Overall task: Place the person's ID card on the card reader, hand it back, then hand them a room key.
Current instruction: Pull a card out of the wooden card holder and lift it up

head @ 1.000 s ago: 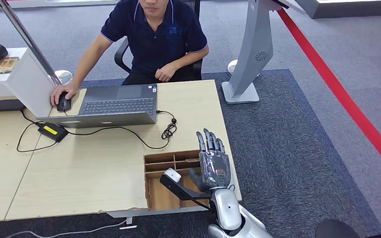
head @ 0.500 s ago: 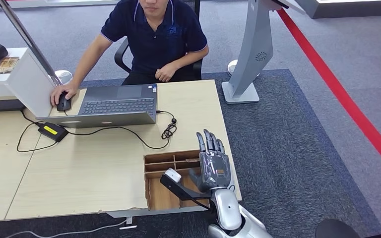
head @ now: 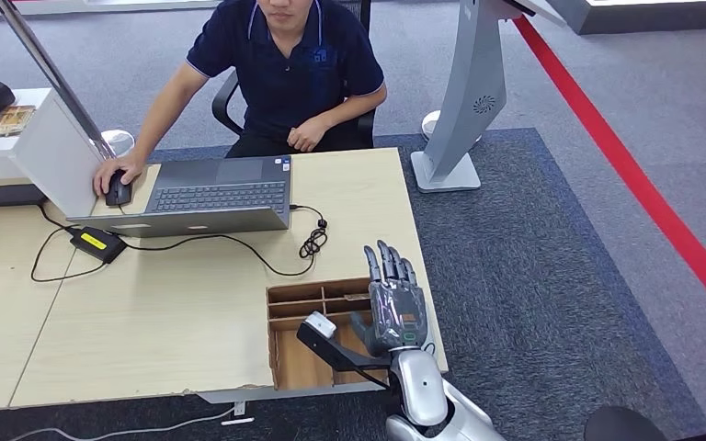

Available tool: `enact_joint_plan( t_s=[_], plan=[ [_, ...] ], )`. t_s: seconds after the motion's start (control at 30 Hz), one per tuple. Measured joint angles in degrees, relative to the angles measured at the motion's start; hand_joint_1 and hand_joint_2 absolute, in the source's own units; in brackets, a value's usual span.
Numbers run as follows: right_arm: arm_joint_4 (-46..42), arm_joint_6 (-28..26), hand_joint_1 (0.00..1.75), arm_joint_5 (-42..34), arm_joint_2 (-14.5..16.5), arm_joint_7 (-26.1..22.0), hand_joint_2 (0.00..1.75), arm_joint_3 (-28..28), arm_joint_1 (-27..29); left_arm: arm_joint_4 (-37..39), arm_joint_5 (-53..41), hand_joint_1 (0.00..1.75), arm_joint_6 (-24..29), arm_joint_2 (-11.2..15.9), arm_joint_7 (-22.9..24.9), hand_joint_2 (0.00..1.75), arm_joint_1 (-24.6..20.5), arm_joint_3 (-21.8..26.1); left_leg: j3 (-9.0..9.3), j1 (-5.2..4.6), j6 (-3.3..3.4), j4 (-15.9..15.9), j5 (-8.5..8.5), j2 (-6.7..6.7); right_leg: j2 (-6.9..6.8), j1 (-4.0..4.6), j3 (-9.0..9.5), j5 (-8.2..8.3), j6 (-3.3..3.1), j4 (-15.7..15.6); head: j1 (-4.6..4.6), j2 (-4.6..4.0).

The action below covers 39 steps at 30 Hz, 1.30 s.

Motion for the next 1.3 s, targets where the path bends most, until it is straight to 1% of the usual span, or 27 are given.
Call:
enact_joint_plan(
  t_s=[0.27,0.37,0.67,1.07,1.27,1.3],
  plan=[
    [0.01,0.0,0.09,-0.07,0.0,0.0,1.75,0.0,0.0,-0.01,-0.1,0.0,0.0,0.0,0.0,0.0,0.0,0.0,0.0,0.0,0.0,0.0,0.0,0.0,0.0,0.0,0.0,0.0,0.0,0.0,0.01,0.0],
    [0.02,0.0,0.1,-0.11,0.0,0.0,1.75,0.0,0.0,-0.01,-0.13,0.0,0.0,0.0,0.0,0.0,0.0,0.0,0.0,0.0,0.0,0.0,0.0,0.0,0.0,0.0,0.0,0.0,0.0,0.0,0.01,0.0],
    [0.05,0.0,0.32,-0.18,0.0,0.0,1.75,0.0,0.0,-0.01,-0.14,0.0,0.0,0.0,-0.01,0.0,0.0,0.0,0.0,0.0,0.0,0.0,0.0,0.0,0.0,0.0,0.0,0.0,0.0,0.0,0.0,0.0],
    [0.42,-0.02,0.38,-0.37,0.01,-0.02,1.75,0.02,-0.01,-0.01,-0.27,0.0,0.01,0.0,-0.02,0.0,0.0,0.0,0.0,0.0,0.0,0.0,0.0,0.0,0.0,0.0,0.0,0.0,0.0,0.0,0.0,0.0],
    [0.6,-0.04,0.54,-0.37,0.02,-0.04,1.75,0.02,0.0,-0.01,-0.32,0.0,0.01,0.0,-0.02,0.0,0.0,0.0,0.0,0.0,0.0,0.0,0.0,0.0,0.0,0.0,0.0,0.0,0.0,0.0,-0.01,0.0],
    [0.6,-0.04,0.6,-0.37,0.02,-0.04,1.75,0.02,0.0,-0.01,-0.32,0.0,0.01,0.0,-0.02,0.0,0.0,0.0,0.0,0.0,0.0,0.0,0.0,0.0,0.0,0.0,0.0,0.0,0.0,0.0,0.0,0.0]
  ],
)
